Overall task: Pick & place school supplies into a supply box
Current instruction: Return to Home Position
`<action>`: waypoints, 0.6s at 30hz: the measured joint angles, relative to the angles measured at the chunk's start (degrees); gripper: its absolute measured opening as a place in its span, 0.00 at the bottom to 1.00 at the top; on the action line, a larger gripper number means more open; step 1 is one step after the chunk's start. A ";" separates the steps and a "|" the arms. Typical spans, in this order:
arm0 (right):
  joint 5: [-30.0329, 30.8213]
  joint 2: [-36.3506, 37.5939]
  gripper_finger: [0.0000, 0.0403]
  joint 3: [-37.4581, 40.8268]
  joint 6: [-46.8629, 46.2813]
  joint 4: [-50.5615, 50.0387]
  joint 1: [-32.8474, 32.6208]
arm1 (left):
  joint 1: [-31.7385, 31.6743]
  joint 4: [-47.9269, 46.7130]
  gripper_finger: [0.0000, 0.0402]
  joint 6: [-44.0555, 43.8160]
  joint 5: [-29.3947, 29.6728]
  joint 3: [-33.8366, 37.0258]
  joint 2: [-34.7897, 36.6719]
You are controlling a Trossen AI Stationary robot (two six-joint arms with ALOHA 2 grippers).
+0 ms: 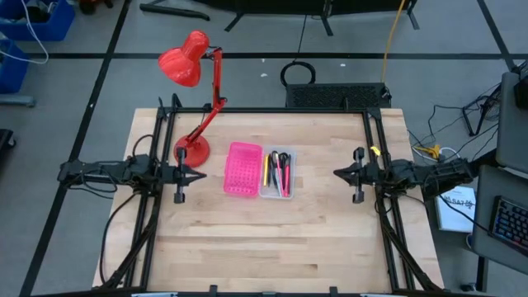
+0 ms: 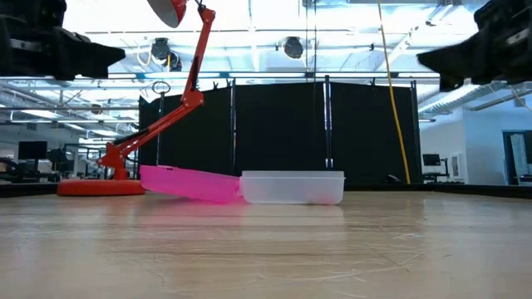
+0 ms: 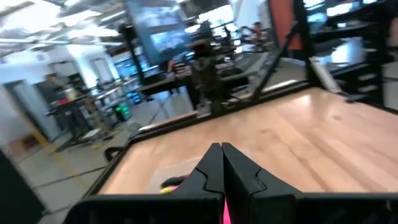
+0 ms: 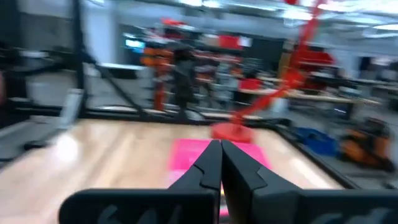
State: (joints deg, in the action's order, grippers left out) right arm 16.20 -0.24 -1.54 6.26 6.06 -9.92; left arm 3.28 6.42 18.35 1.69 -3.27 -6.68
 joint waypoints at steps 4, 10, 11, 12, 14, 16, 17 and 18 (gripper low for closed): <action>-6.27 0.08 0.00 0.48 -0.87 0.41 0.00 | 0.25 -1.81 0.00 0.74 -2.12 0.02 0.68; -7.56 0.08 0.00 0.56 -2.55 0.52 0.05 | 0.25 -1.52 0.00 -0.99 -0.74 0.00 0.92; -7.50 0.08 0.00 0.59 -2.56 0.58 0.05 | 0.25 -1.57 0.00 -2.18 -0.49 0.00 0.92; -7.42 0.08 0.00 0.59 -2.57 0.55 0.05 | 0.25 -1.62 0.01 -3.66 -0.35 0.00 0.92; -7.36 0.08 0.00 0.59 -2.56 0.50 0.05 | 0.25 -1.72 0.04 -6.55 -0.34 0.00 0.65; -7.34 0.08 0.00 0.63 -2.56 0.53 0.05 | 0.25 -2.50 0.07 -8.89 -0.30 0.00 0.42; -7.34 0.08 0.00 0.63 -2.55 0.51 0.05 | 0.25 -2.40 0.08 -9.91 -0.27 0.00 0.31; -7.34 0.08 0.00 0.63 -2.57 0.53 0.05 | 0.25 -2.40 0.09 -10.93 -0.26 0.00 0.32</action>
State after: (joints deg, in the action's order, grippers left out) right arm 8.86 -0.16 -0.91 3.68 6.59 -9.87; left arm 3.53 4.02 7.42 1.43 -3.27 -6.35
